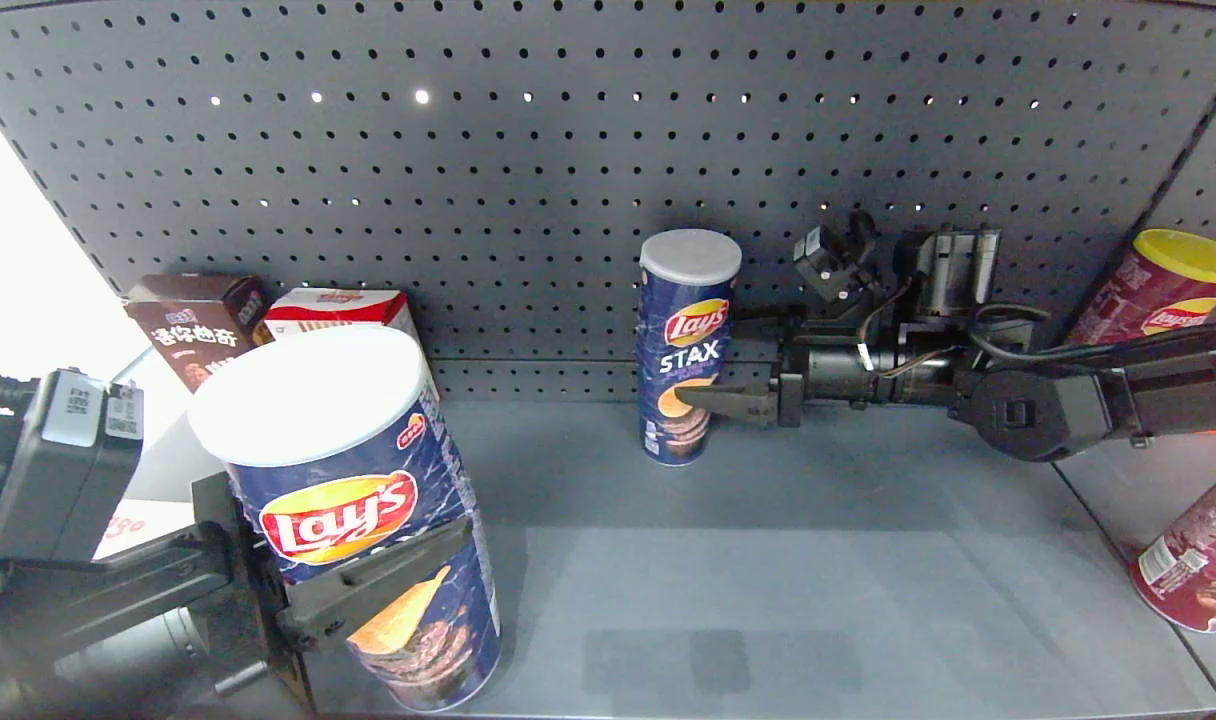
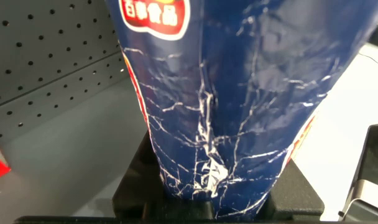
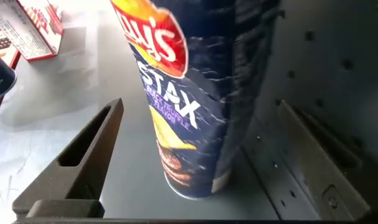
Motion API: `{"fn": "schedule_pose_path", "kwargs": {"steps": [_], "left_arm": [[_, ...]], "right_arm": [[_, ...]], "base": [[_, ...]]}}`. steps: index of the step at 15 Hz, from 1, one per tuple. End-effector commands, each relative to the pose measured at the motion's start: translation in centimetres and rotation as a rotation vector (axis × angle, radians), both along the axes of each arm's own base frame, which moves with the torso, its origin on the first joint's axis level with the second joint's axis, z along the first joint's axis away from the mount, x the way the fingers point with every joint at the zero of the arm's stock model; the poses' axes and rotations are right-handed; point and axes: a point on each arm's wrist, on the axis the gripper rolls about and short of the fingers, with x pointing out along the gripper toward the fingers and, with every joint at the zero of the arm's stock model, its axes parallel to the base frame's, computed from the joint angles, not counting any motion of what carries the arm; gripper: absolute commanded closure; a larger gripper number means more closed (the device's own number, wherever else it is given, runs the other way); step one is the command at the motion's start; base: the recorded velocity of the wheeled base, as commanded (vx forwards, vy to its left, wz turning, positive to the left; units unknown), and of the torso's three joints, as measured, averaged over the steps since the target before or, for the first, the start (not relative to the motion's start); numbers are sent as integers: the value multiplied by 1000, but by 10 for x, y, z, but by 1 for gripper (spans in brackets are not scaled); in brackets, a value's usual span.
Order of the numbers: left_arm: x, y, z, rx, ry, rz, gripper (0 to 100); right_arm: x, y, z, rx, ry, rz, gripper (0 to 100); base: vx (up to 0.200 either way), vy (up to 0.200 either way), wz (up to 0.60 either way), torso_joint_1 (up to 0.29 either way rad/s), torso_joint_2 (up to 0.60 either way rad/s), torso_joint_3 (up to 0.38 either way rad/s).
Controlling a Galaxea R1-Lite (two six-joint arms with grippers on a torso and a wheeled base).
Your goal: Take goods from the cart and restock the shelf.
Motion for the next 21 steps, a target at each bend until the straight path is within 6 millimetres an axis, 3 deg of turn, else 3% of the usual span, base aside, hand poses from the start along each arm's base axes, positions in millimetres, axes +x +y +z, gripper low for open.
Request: {"fn": "schedule_pose_path", "kwargs": {"steps": [1, 8, 11, 12, 17, 21], "left_arm": [[0, 1, 0, 1, 0, 6, 100], [0, 1, -1, 2, 2, 9, 100], [0, 2, -2, 3, 4, 9, 100], [0, 2, -2, 4, 6, 9, 100], [-1, 2, -2, 3, 4, 11, 100], [-1, 3, -2, 3, 4, 14, 100]], "right_arm": [[2, 6, -5, -3, 7, 11, 0], [14, 21, -25, -15, 33, 23, 0], [16, 27, -24, -9, 28, 38, 0], [17, 28, -25, -6, 22, 41, 100], [12, 26, -23, -6, 20, 8, 100], [-17, 22, -5, 7, -3, 31, 100]], "base": [[0, 0, 0, 0, 0, 0], [0, 0, 0, 0, 0, 0], [0, 0, 0, 0, 0, 0], [0, 0, 0, 0, 0, 0], [0, 0, 0, 0, 0, 0], [0, 0, 0, 0, 0, 0]]}}
